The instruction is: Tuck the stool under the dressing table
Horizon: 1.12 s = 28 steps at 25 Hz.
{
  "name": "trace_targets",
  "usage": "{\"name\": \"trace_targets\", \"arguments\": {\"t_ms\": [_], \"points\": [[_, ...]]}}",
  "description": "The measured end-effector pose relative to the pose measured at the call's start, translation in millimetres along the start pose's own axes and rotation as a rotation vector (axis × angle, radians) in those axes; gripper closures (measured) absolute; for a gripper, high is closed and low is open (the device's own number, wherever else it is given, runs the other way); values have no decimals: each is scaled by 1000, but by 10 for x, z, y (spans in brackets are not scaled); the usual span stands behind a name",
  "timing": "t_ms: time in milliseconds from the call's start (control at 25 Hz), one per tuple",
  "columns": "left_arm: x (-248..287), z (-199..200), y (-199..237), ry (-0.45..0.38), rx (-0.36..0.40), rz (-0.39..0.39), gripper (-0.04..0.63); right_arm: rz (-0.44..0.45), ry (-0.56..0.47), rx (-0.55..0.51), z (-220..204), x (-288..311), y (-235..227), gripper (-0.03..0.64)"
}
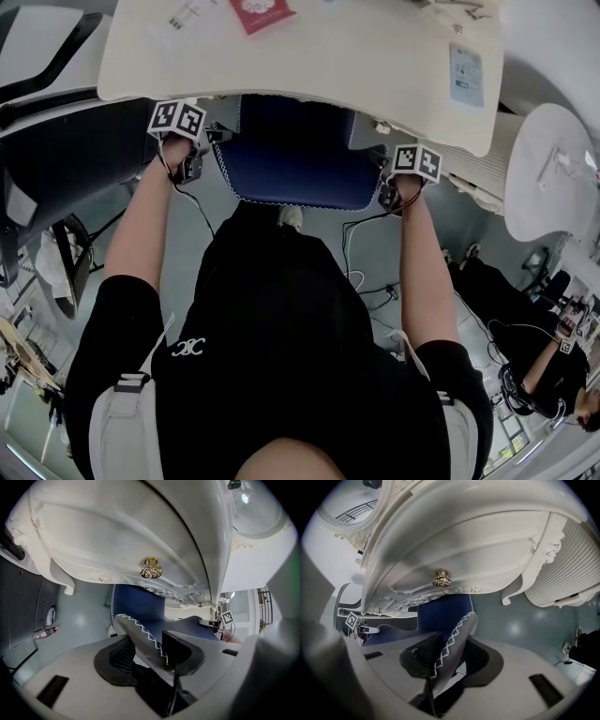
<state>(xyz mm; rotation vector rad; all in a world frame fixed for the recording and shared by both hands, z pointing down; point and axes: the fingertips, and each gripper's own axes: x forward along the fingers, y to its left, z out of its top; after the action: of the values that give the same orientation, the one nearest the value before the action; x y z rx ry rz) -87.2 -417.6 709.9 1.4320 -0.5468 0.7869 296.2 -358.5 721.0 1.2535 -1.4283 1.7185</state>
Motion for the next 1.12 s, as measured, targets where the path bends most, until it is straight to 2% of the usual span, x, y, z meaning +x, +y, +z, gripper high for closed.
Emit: {"name": "trace_targets", "arguments": {"t_ms": [440, 600, 720, 840, 960, 1000, 1040, 1080, 1120], "points": [[41, -5, 70, 38, -38, -13, 422, 44, 31, 55, -24, 63, -3, 488], [14, -1, 78, 43, -57, 2, 416, 35, 40, 67, -16, 46, -15, 478], [-75, 57, 138, 41, -18, 85, 376, -13, -7, 27, 59, -23, -40, 434], [-268, 234, 160, 17, 69, 185, 354, -50, -78, -10, 176, -157, -43, 430], [-516, 370, 48, -58, 170, 253, 356, -82, -211, -39, 303, -403, -40, 433], [-621, 415, -2, -105, 205, 285, 392, -93, -269, -59, 350, -510, -21, 479], [-734, 462, -54, -160, 239, 321, 533, -104, -325, -85, 391, -616, 10, 558], [-842, 504, -119, -218, 269, 351, 591, -112, -374, -117, 418, -716, 57, 604], [-929, 530, -202, -273, 293, 367, 591, -114, -417, -155, 431, -806, 120, 606]]}}
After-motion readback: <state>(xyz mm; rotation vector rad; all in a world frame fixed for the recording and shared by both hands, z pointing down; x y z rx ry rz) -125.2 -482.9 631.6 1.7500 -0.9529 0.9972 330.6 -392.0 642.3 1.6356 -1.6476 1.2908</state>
